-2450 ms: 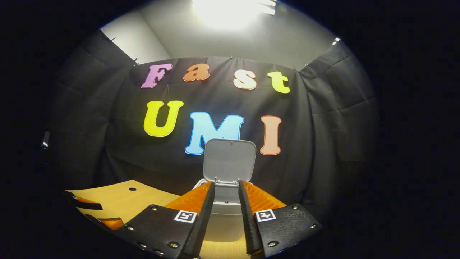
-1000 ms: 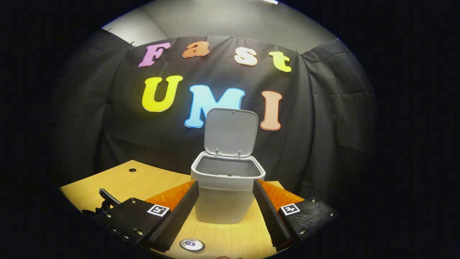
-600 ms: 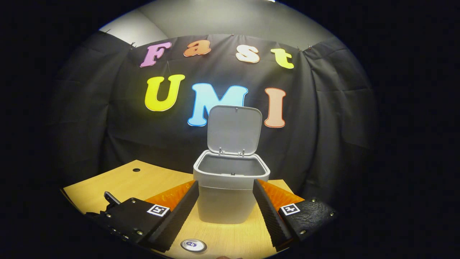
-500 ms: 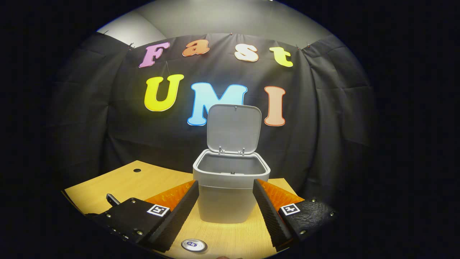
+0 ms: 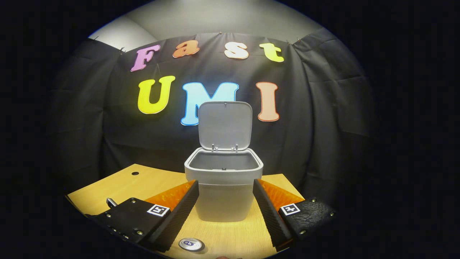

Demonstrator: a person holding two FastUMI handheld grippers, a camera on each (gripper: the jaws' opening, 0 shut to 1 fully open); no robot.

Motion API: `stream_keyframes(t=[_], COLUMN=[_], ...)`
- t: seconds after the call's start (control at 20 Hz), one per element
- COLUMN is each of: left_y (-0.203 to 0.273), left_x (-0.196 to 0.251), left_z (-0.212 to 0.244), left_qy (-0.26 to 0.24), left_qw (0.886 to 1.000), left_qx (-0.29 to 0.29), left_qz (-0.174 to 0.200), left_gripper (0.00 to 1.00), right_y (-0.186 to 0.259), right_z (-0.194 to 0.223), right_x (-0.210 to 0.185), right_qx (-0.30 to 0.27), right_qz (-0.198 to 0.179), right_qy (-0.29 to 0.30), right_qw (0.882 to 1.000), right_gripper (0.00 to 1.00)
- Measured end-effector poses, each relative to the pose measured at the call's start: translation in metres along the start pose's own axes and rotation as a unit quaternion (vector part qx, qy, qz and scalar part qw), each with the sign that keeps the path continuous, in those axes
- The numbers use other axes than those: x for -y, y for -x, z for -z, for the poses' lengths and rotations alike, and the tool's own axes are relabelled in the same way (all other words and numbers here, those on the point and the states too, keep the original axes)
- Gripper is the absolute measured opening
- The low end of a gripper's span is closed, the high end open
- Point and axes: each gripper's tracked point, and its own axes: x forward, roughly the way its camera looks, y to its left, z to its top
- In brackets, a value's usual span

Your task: Press the lid of the desktop garbage bin to open it, pick up the crumpled paper on the desktop and throw it into the bin, then pick up the pop can on the desktop and drop it into the bin, and finally close the garbage bin lid.

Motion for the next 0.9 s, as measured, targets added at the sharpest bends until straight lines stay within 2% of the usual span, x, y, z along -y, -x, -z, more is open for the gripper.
stream_keyframes(t=[0.3,0.35,0.45,0.5,0.6,0.85,0.9], left_y=[0.017,0.020,0.028,0.033,0.039,0.061,0.065], left_x=[-0.010,-0.014,-0.019,-0.019,-0.022,-0.016,-0.014], left_z=[-0.048,-0.060,-0.090,-0.105,-0.133,-0.207,-0.222], left_qy=[0.055,0.059,0.068,0.075,0.086,0.101,0.105], left_qw=[0.998,0.997,0.995,0.994,0.991,0.980,0.977], left_qx=[0.037,0.047,0.072,0.084,0.106,0.170,0.184], left_qz=[0.012,0.009,0.008,0.009,0.013,0.035,0.039], left_gripper=[0.17,0.19,0.17,0.19,0.17,0.19,0.17], right_y=[-0.003,-0.004,-0.005,-0.007,-0.008,-0.012,-0.013], right_z=[0.009,0.010,0.011,0.011,0.013,0.012,0.013], right_x=[0.020,0.024,0.030,0.032,0.036,0.045,0.044], right_qx=[0.002,0.002,0.005,0.007,0.008,0.015,0.014], right_qz=[0.019,0.023,0.029,0.032,0.037,0.043,0.043], right_qy=[-0.012,-0.015,-0.026,-0.031,-0.033,-0.022,-0.024], right_qw=[1.000,1.000,0.999,0.999,0.999,0.999,0.999], right_gripper=[0.96,1.00,1.00,0.96,0.96,0.96,0.96])
